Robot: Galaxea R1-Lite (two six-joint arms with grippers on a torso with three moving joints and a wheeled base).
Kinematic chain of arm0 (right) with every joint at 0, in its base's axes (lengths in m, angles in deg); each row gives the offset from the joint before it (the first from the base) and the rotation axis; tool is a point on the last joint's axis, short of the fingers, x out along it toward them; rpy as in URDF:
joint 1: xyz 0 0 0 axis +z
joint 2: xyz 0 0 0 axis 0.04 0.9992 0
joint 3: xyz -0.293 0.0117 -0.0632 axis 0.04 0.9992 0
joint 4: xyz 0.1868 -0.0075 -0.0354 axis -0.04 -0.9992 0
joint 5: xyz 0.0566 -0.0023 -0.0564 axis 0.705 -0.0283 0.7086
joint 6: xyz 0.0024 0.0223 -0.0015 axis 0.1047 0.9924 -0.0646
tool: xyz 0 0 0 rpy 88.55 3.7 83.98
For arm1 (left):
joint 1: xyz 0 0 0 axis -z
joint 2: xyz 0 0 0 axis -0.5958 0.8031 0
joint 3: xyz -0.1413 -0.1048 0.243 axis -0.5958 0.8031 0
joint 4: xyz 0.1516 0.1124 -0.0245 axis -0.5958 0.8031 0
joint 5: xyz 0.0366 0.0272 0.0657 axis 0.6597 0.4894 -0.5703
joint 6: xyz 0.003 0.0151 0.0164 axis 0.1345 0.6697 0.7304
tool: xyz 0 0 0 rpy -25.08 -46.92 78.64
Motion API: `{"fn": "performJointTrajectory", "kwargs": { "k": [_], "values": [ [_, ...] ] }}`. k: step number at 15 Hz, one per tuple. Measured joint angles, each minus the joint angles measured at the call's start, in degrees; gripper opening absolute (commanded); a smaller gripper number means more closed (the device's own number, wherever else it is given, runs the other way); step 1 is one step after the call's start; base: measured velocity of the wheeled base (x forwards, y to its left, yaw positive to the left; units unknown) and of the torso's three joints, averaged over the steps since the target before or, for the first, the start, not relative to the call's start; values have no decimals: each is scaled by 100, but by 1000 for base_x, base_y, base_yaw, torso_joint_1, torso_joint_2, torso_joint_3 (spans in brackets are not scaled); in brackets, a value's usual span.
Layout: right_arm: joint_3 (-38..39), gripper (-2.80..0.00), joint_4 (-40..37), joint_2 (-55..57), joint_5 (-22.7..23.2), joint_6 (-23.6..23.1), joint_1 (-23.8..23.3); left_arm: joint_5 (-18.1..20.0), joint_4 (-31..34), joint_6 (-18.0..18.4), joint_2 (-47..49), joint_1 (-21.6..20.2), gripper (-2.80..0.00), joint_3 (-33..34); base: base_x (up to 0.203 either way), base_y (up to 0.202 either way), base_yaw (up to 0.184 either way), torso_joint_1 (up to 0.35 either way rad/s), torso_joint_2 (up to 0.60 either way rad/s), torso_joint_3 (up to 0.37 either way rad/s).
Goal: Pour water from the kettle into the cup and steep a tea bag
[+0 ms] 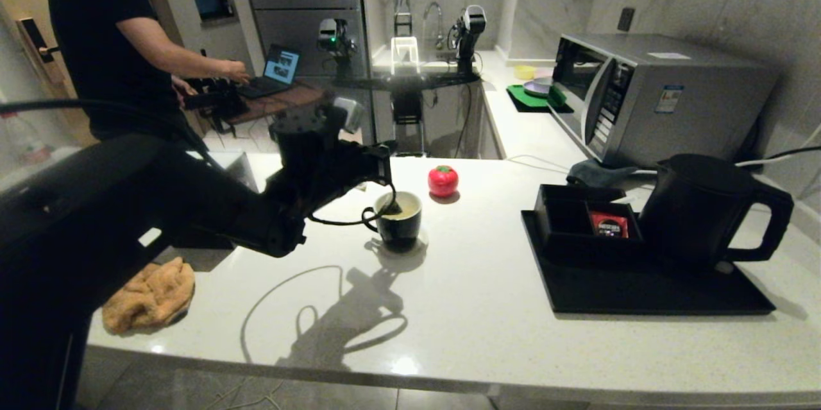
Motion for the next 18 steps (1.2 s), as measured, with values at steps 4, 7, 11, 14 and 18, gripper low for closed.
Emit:
{"fn": "performJointTrajectory", "kwargs": {
  "k": [4,7,11,14,18],
  "values": [
    [0,-280,1,0,0,0,0,7,-8,-1,91,64,-280,2,0,0,0,0,0,0],
    [0,-280,1,0,-2,0,0,5,-43,6,142,81,-280,41,0,0,0,0,0,0],
    [0,-280,-1,0,0,0,0,7,-123,17,315,97,-280,52,0,0,0,0,0,0],
    [0,-280,1,0,0,0,0,7,-463,17,569,177,-280,85,0,0,0,0,0,0],
    [0,-280,-1,0,0,2,0,10,-617,10,814,268,-280,99,0,0,0,0,0,0]
  ]
}}
